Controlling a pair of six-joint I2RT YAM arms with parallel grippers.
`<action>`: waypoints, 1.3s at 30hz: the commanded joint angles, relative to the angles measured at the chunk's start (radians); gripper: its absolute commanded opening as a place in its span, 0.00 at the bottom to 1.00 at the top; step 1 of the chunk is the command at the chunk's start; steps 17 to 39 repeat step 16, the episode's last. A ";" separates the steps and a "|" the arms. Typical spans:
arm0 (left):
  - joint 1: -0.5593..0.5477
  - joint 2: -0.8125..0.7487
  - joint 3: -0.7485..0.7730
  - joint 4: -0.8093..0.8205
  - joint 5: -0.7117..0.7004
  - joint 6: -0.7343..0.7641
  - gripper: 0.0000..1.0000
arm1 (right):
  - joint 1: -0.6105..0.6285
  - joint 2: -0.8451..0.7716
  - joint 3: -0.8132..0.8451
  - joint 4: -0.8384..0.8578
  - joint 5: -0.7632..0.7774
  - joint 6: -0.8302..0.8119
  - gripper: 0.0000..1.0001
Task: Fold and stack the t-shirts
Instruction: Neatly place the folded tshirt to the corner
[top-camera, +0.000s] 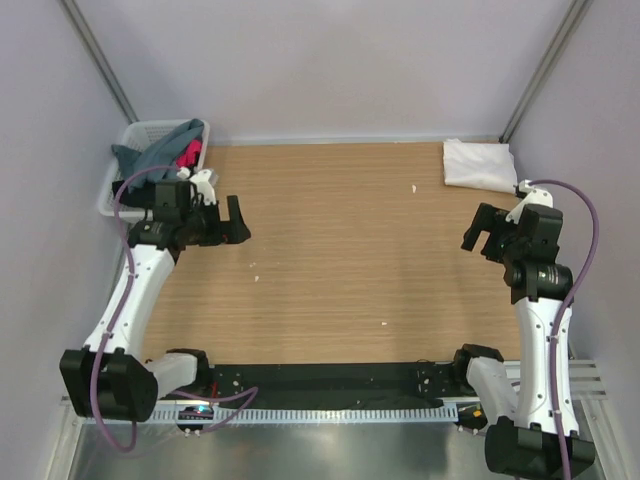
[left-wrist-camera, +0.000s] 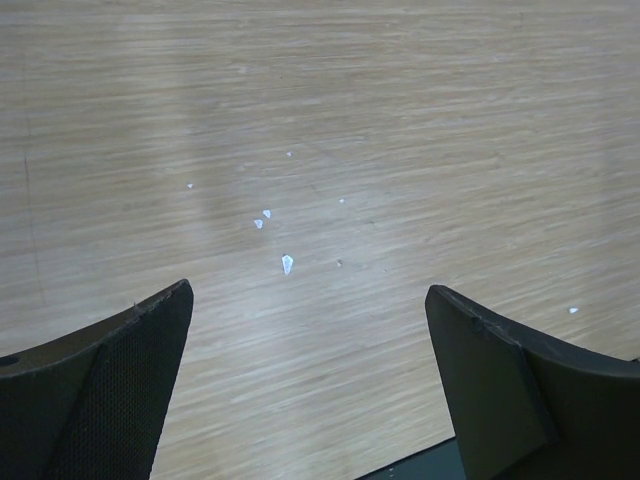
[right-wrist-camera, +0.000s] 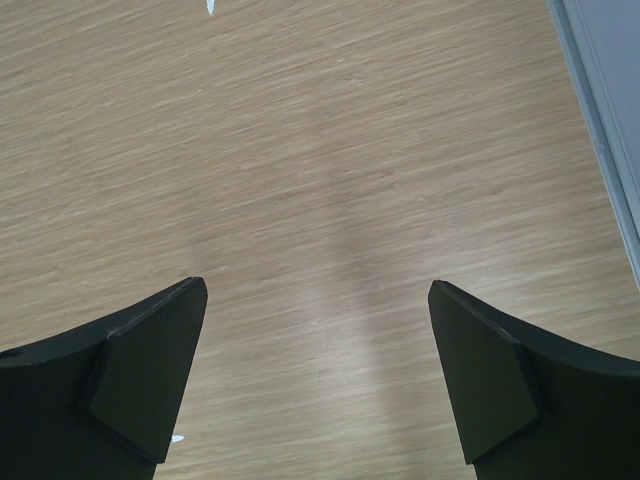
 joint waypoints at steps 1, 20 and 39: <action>0.054 -0.089 -0.047 0.062 0.116 -0.075 0.99 | 0.003 -0.057 0.037 0.016 0.052 0.029 1.00; 0.163 -0.152 -0.113 0.120 0.215 -0.212 1.00 | 0.003 -0.051 0.061 0.015 0.001 0.028 1.00; 0.163 -0.152 -0.113 0.120 0.215 -0.212 1.00 | 0.003 -0.051 0.061 0.015 0.001 0.028 1.00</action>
